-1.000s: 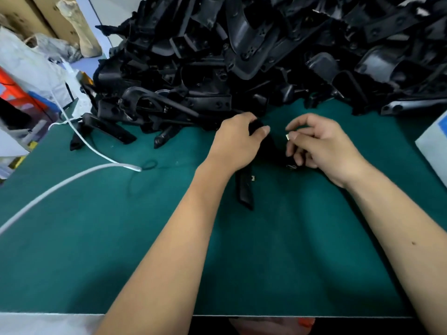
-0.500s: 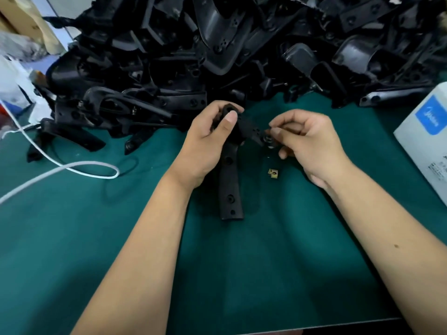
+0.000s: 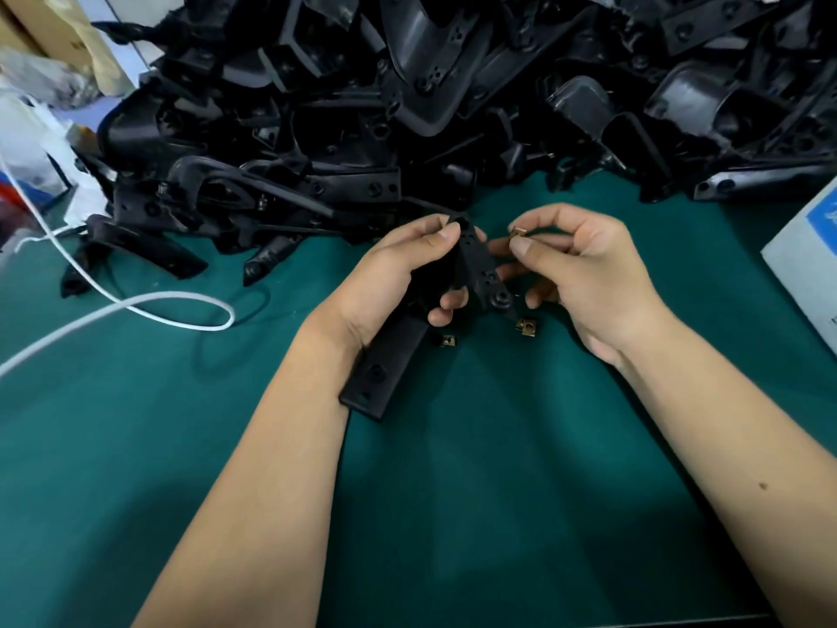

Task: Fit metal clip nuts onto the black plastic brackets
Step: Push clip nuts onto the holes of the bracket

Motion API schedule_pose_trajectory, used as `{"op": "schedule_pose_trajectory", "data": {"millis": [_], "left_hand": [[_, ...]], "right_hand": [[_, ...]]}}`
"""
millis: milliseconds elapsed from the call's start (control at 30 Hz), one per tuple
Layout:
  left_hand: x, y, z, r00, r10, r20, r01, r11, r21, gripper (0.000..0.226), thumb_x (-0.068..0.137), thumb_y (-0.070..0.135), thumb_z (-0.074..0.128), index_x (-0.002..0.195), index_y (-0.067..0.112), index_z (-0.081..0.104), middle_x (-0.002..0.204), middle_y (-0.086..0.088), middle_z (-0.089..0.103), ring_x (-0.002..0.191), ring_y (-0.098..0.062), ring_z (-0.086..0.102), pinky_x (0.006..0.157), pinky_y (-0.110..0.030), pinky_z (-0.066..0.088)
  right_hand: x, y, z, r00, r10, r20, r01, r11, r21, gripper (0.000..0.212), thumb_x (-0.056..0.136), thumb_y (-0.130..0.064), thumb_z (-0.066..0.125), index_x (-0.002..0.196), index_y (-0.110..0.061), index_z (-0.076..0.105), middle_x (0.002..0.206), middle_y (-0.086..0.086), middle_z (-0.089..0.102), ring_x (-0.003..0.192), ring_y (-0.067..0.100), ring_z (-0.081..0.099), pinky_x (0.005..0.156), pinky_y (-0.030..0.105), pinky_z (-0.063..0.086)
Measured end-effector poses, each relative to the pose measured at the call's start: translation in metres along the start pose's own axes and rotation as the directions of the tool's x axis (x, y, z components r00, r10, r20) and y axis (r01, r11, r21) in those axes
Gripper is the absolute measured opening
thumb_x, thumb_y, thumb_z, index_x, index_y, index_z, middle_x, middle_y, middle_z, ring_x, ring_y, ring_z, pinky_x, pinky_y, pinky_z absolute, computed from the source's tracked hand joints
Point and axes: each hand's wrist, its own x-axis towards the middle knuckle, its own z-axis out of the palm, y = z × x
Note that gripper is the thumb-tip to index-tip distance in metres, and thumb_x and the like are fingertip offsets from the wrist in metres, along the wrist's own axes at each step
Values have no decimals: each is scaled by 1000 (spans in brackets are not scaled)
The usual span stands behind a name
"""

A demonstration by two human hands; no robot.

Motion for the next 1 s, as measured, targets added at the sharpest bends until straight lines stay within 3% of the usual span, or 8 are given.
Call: {"op": "schedule_pose_trajectory", "data": {"millis": [133,267,433,533,667,833,1000], "left_hand": [[-1,0,1,999,4,44,-4,1000,-7,18,106,19,50,118,5,54,91,-17,57,57,-21,48,46,-26,34],[-1,0,3,997,-9,83,10,1000,-13,15,105,18,51,117,9,52,96,-19,56,57,-21,47,47,-26,35],[1,-1,3,995,-10,97,10,1000,3,14,105,18,50,114,7,53,92,-17,57,58,-21,47,47,-27,33],[1,-1,4,995,-7,102,6,1000,13,14,104,17,50,115,7,51,96,-19,54,57,-21,46,47,-26,32],[0,0,4,993,-15,116,12,1000,26,12,104,16,51,114,9,49,92,-18,54,57,-20,46,46,-26,32],[-1,1,6,991,-14,131,9,999,41,13,105,14,50,116,8,48,89,-12,65,57,-19,47,46,-24,34],[-2,1,7,992,-26,126,20,999,46,12,105,15,50,114,8,48,88,-13,61,57,-19,47,46,-25,32]], "right_hand": [[-2,-3,1,998,68,1,-68,992,111,10,93,0,69,95,-10,72,91,7,77,75,14,70,56,23,49],[-3,-5,0,997,66,39,-72,982,175,25,91,5,69,106,-14,76,76,3,69,65,11,59,56,22,47],[-3,-7,2,996,56,63,-68,977,202,17,91,3,71,103,-7,77,81,5,74,72,10,69,64,18,55],[-2,-9,0,998,51,37,-55,989,135,7,95,-7,70,95,-7,77,75,4,73,64,11,64,54,19,52],[-1,-8,-3,996,47,76,-49,998,25,14,98,-11,69,87,-11,78,76,4,72,65,12,62,50,21,49],[-1,-9,-1,996,32,86,-38,996,79,3,85,-15,79,86,-14,81,72,5,70,61,11,57,52,19,47],[-1,-7,0,996,-1,91,-8,995,95,13,74,-24,82,80,-13,79,71,6,71,60,12,57,50,20,46]]}}
